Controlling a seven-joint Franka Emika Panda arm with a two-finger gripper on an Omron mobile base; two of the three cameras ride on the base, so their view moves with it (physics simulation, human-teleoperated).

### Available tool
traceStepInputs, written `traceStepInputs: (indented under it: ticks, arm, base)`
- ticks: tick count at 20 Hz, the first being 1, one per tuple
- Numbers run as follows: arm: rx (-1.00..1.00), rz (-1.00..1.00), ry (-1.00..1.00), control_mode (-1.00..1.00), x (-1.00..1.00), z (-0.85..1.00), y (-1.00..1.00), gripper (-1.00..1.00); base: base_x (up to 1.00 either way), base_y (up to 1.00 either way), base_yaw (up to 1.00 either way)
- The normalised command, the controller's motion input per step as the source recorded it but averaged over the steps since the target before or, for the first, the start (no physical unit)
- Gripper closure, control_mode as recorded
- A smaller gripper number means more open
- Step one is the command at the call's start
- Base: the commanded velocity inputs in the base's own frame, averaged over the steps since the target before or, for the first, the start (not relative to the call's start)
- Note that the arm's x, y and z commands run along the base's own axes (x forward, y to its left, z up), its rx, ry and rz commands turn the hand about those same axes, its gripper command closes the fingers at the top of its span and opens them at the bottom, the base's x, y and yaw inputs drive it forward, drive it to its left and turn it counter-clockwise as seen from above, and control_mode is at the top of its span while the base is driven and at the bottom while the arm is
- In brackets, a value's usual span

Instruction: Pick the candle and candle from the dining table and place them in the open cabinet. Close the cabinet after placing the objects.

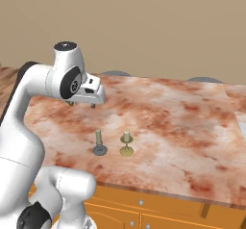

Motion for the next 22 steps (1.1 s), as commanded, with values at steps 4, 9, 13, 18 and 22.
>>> traceStepInputs:
  ticks: [4,9,13,18,22]
  arm:
    - [0.02,-0.07,-0.04,-1.0,-0.42,-0.09,-0.46,-1.0]
    - [0.0,-0.03,-0.1,-1.0,-0.22,-0.1,-0.47,-1.0]
    - [0.0,0.0,-0.16,-1.0,-0.08,-0.14,-0.42,-1.0]
    - [0.0,0.0,-0.13,-1.0,-0.01,-0.24,-0.32,-1.0]
    - [0.01,0.02,-0.09,-1.0,0.0,-0.41,-0.38,-1.0]
  base:
    - [0.0,0.0,0.0]
    - [0.0,0.0,0.0]
    - [0.0,0.0,0.0]
    - [0.0,0.0,0.0]
    - [0.0,0.0,0.0]
